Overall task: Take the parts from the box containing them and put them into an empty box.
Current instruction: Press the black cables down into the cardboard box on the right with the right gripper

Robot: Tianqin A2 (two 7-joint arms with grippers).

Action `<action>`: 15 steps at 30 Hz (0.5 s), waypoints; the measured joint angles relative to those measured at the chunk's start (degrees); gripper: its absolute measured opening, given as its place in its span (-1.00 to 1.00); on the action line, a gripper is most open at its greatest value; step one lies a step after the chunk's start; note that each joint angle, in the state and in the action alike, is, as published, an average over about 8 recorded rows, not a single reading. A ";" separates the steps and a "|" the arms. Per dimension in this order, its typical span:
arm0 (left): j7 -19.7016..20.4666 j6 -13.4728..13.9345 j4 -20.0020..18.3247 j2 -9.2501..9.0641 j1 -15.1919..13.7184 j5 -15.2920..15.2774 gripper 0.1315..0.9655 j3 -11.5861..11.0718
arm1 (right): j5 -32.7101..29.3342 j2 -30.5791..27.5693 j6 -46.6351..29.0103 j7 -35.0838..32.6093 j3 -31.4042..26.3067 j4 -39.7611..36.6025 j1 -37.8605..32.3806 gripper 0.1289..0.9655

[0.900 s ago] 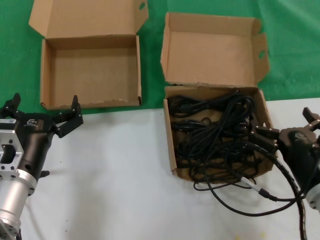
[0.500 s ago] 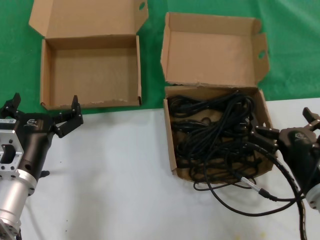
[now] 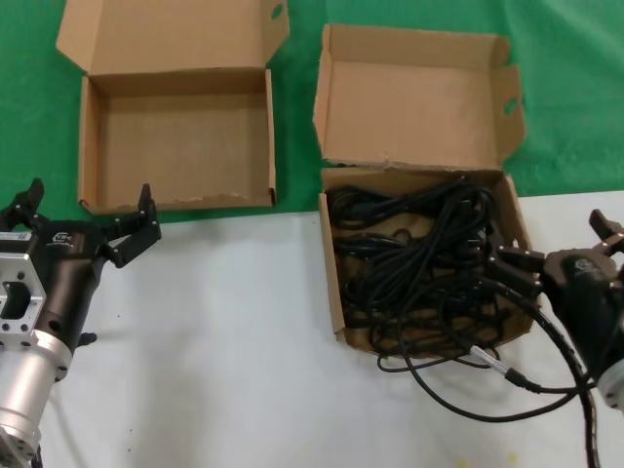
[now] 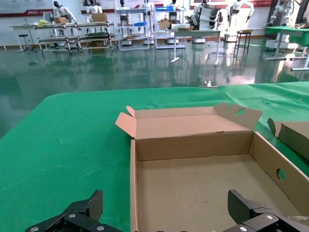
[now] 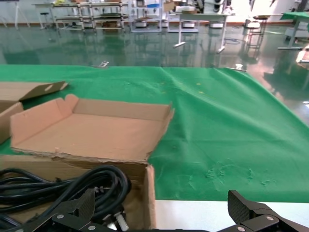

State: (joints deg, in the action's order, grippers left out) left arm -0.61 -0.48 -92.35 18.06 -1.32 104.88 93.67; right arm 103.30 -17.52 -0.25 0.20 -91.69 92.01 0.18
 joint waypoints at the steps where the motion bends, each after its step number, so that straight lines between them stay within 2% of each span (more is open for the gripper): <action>1: 0.00 0.00 0.00 0.00 0.00 0.00 0.96 0.00 | 0.14 -0.20 -0.17 0.14 0.02 0.19 0.11 1.00; 8: 0.00 0.00 0.00 0.00 0.00 -0.01 0.79 0.00 | 2.14 -5.66 -2.08 3.14 -0.96 3.24 1.13 1.00; 10: 0.00 0.00 0.00 0.00 0.00 -0.01 0.76 0.00 | 2.44 -9.00 -2.78 4.45 -2.05 4.54 1.21 1.00; 15: 0.00 0.00 0.00 0.00 0.00 -0.01 0.54 0.00 | 0.83 -19.37 -6.51 7.37 -5.31 7.68 0.23 1.00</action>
State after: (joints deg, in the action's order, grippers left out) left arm -0.61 -0.48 -92.35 18.06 -1.32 104.88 93.68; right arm 104.14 -36.89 -6.76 7.57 -97.01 99.69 0.41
